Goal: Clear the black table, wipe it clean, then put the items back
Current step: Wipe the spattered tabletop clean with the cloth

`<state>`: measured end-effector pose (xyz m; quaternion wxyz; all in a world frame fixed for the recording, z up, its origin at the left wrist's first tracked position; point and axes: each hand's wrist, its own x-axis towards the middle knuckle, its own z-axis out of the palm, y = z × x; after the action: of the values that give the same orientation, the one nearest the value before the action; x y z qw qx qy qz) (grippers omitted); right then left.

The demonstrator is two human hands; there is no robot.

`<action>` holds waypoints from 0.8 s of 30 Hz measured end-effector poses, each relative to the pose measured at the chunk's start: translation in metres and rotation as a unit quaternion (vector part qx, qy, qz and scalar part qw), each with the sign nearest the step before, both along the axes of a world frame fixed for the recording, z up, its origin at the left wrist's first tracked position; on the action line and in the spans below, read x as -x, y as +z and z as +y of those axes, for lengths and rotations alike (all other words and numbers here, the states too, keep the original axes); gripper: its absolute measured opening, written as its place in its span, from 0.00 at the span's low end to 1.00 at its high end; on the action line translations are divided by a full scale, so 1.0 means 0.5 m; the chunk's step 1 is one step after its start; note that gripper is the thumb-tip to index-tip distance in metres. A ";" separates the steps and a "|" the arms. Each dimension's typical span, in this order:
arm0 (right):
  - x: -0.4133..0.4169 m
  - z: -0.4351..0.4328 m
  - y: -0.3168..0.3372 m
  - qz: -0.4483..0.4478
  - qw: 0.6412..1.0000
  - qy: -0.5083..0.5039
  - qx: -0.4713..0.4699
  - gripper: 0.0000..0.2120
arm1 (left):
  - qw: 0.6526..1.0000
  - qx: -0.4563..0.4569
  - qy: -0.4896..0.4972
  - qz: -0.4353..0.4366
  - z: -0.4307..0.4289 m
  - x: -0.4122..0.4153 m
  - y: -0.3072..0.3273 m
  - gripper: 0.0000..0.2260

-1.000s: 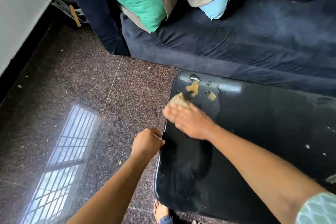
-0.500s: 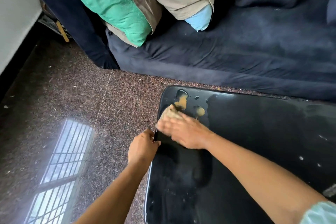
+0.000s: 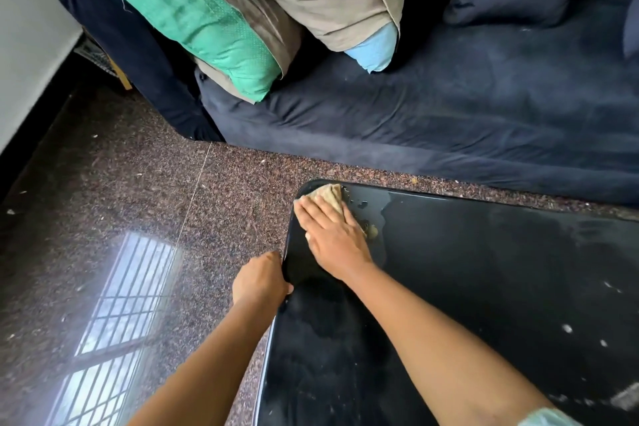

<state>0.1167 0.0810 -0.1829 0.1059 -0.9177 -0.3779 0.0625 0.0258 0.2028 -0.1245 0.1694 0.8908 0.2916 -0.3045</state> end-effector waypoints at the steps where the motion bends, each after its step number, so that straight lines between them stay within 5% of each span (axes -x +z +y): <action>1: -0.001 -0.002 -0.002 -0.003 1.000 0.026 0.001 0.28 | 1.000 0.001 -0.002 0.000 0.001 -0.002 0.001 0.16; 5: -0.020 0.012 0.000 0.002 0.999 0.047 -0.008 0.27 | 1.000 0.013 -0.008 0.024 0.011 -0.021 0.007 0.17; 13: -0.016 0.032 -0.001 0.037 0.973 -0.228 -0.023 0.29 | 0.999 0.008 -0.028 0.040 0.009 -0.029 0.008 0.18; 19: -0.033 0.051 0.018 0.056 0.990 -0.130 -0.017 0.27 | 0.999 0.017 -0.031 0.038 0.018 -0.033 -0.006 0.16; 24: -0.064 -0.064 0.004 0.005 0.977 -0.215 0.003 0.27 | 0.999 0.018 -0.041 0.016 0.021 -0.030 -0.012 0.19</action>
<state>0.1488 0.0492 -0.1808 0.1162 -0.9773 -0.1714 0.0441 0.0407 0.2134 -0.1307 0.1683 0.8938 0.2523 -0.3303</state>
